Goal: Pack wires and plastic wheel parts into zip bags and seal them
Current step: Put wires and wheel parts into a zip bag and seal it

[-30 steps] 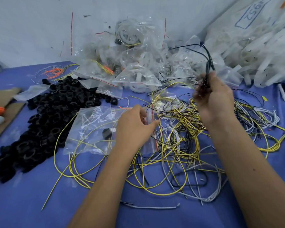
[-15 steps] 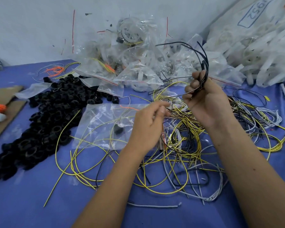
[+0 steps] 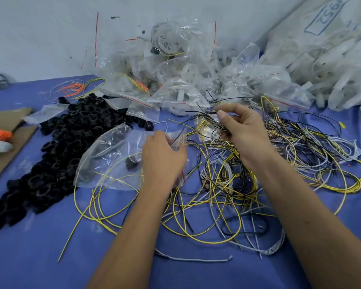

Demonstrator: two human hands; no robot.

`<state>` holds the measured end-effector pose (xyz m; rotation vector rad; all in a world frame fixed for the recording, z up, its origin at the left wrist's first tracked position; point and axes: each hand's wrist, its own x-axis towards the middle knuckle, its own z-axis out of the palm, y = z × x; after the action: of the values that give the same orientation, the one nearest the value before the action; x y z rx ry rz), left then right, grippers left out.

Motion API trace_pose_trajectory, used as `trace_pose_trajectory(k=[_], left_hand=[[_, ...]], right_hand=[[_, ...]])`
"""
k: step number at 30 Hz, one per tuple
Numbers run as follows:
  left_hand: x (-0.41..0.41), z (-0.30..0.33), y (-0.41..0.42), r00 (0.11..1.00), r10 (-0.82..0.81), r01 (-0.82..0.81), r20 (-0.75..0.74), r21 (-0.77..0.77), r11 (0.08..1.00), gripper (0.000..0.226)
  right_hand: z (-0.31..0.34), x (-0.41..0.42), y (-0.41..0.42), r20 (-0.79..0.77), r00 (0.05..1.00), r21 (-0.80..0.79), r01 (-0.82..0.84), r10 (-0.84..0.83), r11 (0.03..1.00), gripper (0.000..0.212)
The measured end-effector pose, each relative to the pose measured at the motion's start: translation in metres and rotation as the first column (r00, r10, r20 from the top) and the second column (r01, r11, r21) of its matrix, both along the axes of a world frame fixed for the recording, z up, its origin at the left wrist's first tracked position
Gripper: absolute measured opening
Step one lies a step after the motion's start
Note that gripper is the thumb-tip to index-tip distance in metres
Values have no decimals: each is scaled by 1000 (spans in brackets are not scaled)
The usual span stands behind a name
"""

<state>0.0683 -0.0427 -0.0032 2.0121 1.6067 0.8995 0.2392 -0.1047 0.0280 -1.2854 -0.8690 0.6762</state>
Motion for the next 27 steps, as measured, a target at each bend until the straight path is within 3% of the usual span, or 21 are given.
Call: trace_pose_trajectory(k=[2,4,6,7,9,10,12,15,18,21,23,25,27], left_hand=[[-3,3,1,992,-6,5,124,8,1000,15],[-7,6,2,981,-4,6,194,-9,1000,12],[-9,7,5,975,-2,17,223,-64,998,14],[-9,7,6,972,0,23,236,-98,995,17],[-8,6,6,962,16,28,273,-155,988,20],[-8,5,7,955,22,31,296,-173,984,19],[-8,4,7,936,14,58,352,-192,980,16],[-8,3,8,905,-44,125,423,-166,978,23],[-9,8,9,859,-113,197,500,-120,973,27],[-10,13,6,822,-256,323,509,-46,945,24],[-9,14,4,821,-332,380,463,-10,925,22],[-7,14,3,832,-367,404,417,-2,915,23],[-5,14,2,836,-381,422,395,-19,906,25]], right_hand=[[-2,-1,0,58,998,-12,36,-35,999,10],[-1,0,0,62,997,14,39,-40,999,11],[3,1,-1,-125,991,123,-34,50,992,13],[6,1,-3,-300,940,218,-97,162,971,15],[12,3,-5,-555,720,429,-181,416,885,17],[14,4,-5,-586,636,504,-200,503,840,16],[14,4,-5,-555,613,521,-270,562,810,17],[9,1,-5,-418,739,292,-442,528,849,31],[2,0,-7,-186,831,-4,-534,524,845,14],[-5,-7,-7,221,875,-248,-376,430,893,11],[-6,-13,-6,466,816,-287,-227,343,931,10],[-7,-15,-4,692,684,-276,-47,232,960,9],[-6,-17,-4,803,583,-201,72,122,977,11]])
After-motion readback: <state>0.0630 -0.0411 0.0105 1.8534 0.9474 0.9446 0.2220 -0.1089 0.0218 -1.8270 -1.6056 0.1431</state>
